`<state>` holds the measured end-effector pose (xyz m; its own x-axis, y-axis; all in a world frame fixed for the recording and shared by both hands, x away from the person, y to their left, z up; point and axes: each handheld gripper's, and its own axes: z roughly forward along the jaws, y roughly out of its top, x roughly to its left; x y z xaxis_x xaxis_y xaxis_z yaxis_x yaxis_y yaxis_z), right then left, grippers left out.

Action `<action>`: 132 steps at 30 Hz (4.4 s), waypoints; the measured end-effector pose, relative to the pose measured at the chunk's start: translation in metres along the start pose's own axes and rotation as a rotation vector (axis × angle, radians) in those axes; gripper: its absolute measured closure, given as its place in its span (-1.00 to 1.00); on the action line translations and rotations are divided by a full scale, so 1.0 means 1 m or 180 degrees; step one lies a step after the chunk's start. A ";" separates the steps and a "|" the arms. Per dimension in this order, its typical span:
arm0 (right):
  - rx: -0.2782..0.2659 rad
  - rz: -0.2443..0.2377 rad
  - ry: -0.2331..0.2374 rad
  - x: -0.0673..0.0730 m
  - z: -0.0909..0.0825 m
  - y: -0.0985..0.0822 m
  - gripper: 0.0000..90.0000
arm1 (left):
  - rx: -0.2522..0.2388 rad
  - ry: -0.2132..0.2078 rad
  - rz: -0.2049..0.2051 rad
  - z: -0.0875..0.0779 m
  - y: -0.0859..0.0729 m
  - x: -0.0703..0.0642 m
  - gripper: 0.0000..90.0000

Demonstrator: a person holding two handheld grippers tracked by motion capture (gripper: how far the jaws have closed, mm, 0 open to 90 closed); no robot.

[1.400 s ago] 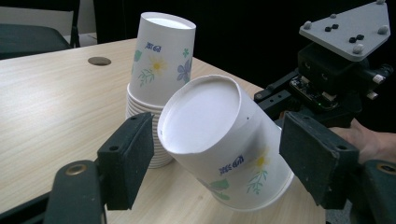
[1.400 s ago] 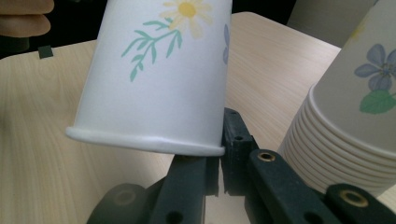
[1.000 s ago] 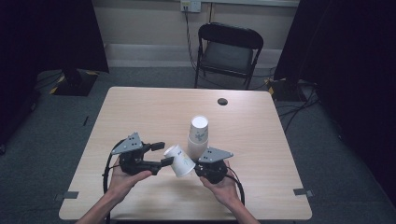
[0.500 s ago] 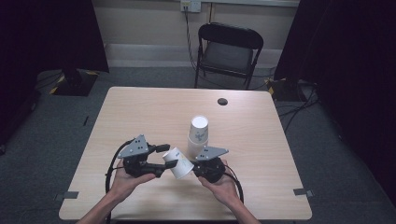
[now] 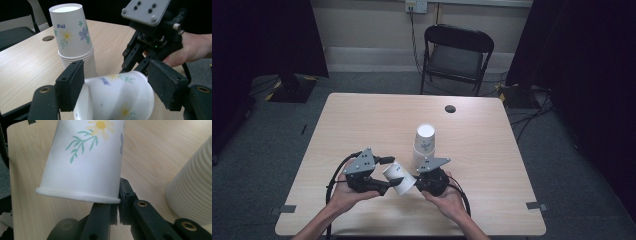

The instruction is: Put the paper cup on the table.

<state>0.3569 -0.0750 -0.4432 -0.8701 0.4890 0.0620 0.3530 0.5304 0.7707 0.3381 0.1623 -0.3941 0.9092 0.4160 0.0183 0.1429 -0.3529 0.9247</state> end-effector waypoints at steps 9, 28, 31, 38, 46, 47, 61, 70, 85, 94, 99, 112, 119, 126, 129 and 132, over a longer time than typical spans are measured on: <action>0.0125 -0.0012 0.0042 0.000 0.004 0.001 0.95 | 0.0196 -0.0233 0.0122 0.007 -0.008 -0.001 -0.48; -0.0150 0.0068 0.0142 -0.007 -0.013 0.005 0.98 | 0.0513 -0.0175 0.0453 0.013 -0.023 -0.001 -0.60; -0.0175 0.0093 0.0144 -0.008 -0.015 0.005 0.98 | 0.0533 -0.0167 0.0485 0.014 -0.026 -0.002 -0.62; -0.0240 0.0172 0.0164 -0.011 -0.019 0.008 0.98 | 0.0626 -0.0100 0.0641 0.019 -0.029 -0.004 -0.66; -0.0337 0.0297 0.0198 -0.014 -0.023 0.015 0.98 | 0.0646 0.0040 0.0724 0.021 -0.031 -0.005 -0.66; -0.0347 0.0300 0.0205 -0.014 -0.023 0.016 0.98 | 0.0671 0.0064 0.0731 0.022 -0.032 -0.006 -0.66; -0.0417 0.0410 0.0239 -0.011 -0.020 0.028 0.97 | 0.0698 0.0344 0.0835 0.026 -0.035 -0.009 -0.57; -0.0577 0.0416 0.0124 -0.009 -0.022 0.035 0.86 | 0.0505 0.0259 0.0437 0.022 -0.034 -0.002 -0.42; -0.0932 0.0452 0.0039 -0.007 -0.027 0.038 0.90 | 0.0302 0.0216 0.0025 0.015 -0.032 0.002 -0.36; -0.0827 0.0500 0.0035 -0.005 -0.023 0.041 0.96 | 0.0222 0.0338 0.0315 0.016 -0.028 -0.003 -0.48; -0.0793 0.0527 0.0018 -0.004 -0.020 0.041 0.96 | 0.0184 0.0378 0.0317 0.016 -0.027 -0.004 -0.54; -0.0655 0.0577 0.0034 -0.003 -0.012 0.043 0.96 | 0.0252 0.0470 0.0447 0.019 -0.026 -0.008 -0.53; -0.0551 0.0585 0.0048 -0.004 -0.008 0.044 0.96 | 0.0267 0.0462 0.0424 0.021 -0.027 -0.005 -0.54; -0.0539 0.0584 0.0019 -0.008 -0.007 0.043 0.90 | 0.0213 0.0368 0.0239 0.021 -0.027 -0.001 -0.42; -0.0607 0.0601 0.0008 -0.010 -0.009 0.041 0.77 | 0.0184 0.0386 0.0213 0.020 -0.026 -0.001 -0.35; -0.0682 0.0593 0.0000 -0.010 -0.012 0.041 0.64 | 0.0144 0.0367 0.0162 0.019 -0.027 0.001 -0.35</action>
<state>0.3758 -0.0660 -0.4045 -0.7970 0.5644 0.2152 0.4262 0.2729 0.8625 0.3424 0.1560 -0.4268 0.8650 0.4893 0.1107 0.1176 -0.4122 0.9035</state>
